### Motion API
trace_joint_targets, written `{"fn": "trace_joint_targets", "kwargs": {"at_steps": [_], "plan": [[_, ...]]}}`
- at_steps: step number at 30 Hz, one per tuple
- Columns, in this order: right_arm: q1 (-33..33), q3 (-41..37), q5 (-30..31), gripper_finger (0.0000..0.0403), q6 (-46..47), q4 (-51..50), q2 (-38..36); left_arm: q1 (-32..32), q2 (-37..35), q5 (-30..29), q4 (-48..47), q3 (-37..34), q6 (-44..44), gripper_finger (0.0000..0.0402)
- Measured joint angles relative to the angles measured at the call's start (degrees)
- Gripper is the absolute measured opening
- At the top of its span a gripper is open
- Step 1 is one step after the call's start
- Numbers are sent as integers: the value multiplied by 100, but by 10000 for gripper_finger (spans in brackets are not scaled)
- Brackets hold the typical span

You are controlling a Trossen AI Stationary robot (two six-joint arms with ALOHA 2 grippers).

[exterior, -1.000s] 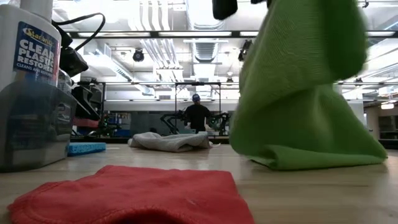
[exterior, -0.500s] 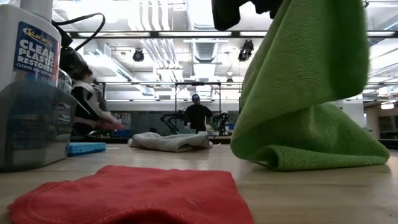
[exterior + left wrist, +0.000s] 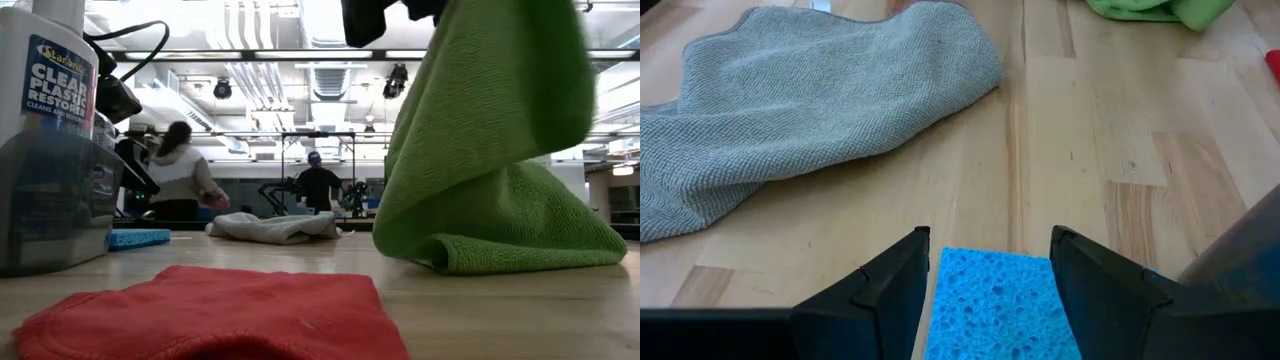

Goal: Pick & Place Kitchen Items
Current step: Put the green microfiber towel into the purple bucket

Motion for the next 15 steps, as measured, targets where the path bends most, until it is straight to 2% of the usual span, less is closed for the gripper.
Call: {"fn": "trace_joint_targets", "kwargs": {"at_steps": [4,12,15], "plan": [[5,7,816,343,-84,402,177,0,1,0,0,0,-1,214],[9,133,1139,343,-144,664,1026,2,1,1,0,0,0,214],[7,329,1607,343,-390,673,1291,2,0,-1,0,0,-1,214]]}}
